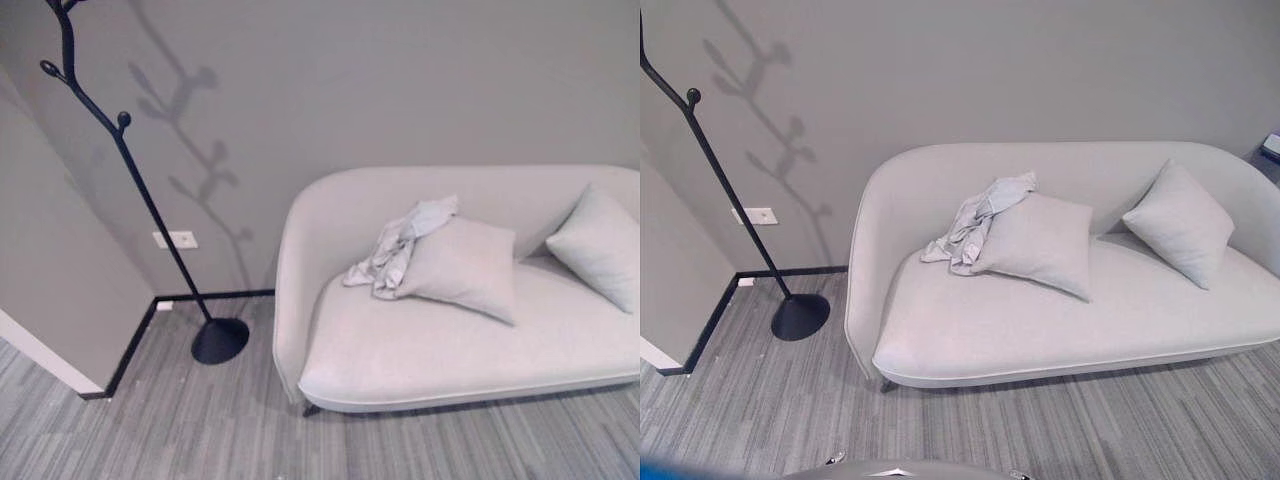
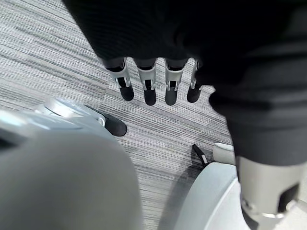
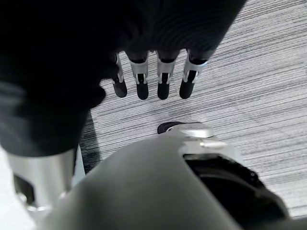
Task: Hang the clothes on the sofa on the clothes rack.
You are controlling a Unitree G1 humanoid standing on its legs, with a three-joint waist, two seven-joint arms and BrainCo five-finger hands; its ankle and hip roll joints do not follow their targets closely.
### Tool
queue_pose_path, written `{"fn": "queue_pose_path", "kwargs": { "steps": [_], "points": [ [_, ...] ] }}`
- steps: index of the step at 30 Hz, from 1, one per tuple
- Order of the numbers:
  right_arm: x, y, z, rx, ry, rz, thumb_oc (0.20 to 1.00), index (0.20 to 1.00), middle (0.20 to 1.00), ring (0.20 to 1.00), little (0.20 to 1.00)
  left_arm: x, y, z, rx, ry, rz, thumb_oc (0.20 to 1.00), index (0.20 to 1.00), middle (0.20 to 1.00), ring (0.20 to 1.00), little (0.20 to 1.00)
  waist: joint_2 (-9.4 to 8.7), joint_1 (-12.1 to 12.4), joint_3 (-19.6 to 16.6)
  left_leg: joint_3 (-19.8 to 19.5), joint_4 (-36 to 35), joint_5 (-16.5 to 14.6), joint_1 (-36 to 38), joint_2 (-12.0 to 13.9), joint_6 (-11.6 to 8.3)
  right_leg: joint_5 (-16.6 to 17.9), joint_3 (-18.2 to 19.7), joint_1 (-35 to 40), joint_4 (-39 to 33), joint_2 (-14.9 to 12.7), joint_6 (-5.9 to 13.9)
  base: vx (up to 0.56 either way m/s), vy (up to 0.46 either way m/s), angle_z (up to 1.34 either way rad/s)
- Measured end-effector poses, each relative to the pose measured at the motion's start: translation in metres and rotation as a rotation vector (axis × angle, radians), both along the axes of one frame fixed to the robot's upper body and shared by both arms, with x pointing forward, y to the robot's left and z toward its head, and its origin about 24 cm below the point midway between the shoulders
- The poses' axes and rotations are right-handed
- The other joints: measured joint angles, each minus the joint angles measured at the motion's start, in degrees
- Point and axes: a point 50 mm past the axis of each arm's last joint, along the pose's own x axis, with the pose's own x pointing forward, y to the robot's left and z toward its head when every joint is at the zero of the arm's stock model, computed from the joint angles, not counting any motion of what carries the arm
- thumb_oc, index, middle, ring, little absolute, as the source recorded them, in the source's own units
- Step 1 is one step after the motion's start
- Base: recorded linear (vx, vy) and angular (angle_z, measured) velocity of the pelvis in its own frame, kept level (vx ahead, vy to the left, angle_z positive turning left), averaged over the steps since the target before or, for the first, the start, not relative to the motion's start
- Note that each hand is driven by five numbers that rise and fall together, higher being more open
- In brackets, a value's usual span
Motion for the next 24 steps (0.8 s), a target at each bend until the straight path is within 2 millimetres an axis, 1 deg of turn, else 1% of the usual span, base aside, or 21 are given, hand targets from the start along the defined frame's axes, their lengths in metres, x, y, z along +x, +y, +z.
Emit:
{"fn": "queue_pose_path", "kwargs": {
  "steps": [7, 13, 17, 24],
  "points": [
    [-0.003, -0.007, 0.001, -0.021, 0.005, -0.002, 1.000, 1.000, 1.000, 1.000, 1.000, -0.003, -0.007, -0.001, -0.010, 0.013, -0.046, 1.000, 1.000, 1.000, 1.000, 1.000, 1.56, -0.01, -1.01, -0.01, -0.17, 0.01, -0.15, 1.66, 0.04, -0.26, -0.12, -0.45, -0.01, 1.69, -1.26, 0.00, 0.000, 0.00],
    [-0.005, -0.014, 0.002, -0.039, 0.006, -0.001, 1.000, 1.000, 1.000, 1.000, 1.000, -0.007, -0.014, -0.003, -0.030, 0.028, -0.070, 1.000, 1.000, 1.000, 1.000, 1.000, 2.80, -0.05, -1.71, -0.05, 0.00, 0.01, -0.76, 2.30, 0.03, -0.28, -0.34, -1.01, 0.06, 2.34, -1.84, 0.00, 0.000, 0.00],
    [-0.006, -0.015, 0.002, -0.042, 0.010, 0.010, 1.000, 1.000, 1.000, 1.000, 1.000, -0.010, -0.014, -0.003, -0.035, 0.040, -0.071, 1.000, 1.000, 1.000, 1.000, 1.000, 2.98, -0.04, -1.77, -0.09, 0.38, 0.03, -1.01, 2.41, 0.00, -0.24, -0.46, -1.06, 0.05, 2.46, -1.93, 0.00, 0.000, 0.00],
    [-0.005, -0.015, 0.002, -0.046, 0.010, 0.037, 1.000, 1.000, 1.000, 1.000, 1.000, -0.009, -0.015, -0.003, -0.033, 0.049, -0.151, 1.000, 1.000, 1.000, 1.000, 1.000, 3.00, -0.05, -1.75, -0.09, 0.30, 0.01, -1.02, 2.37, 0.00, -0.59, -0.42, -1.44, 0.96, 2.42, -1.97, 0.00, 0.000, 0.00]
  ]
}}
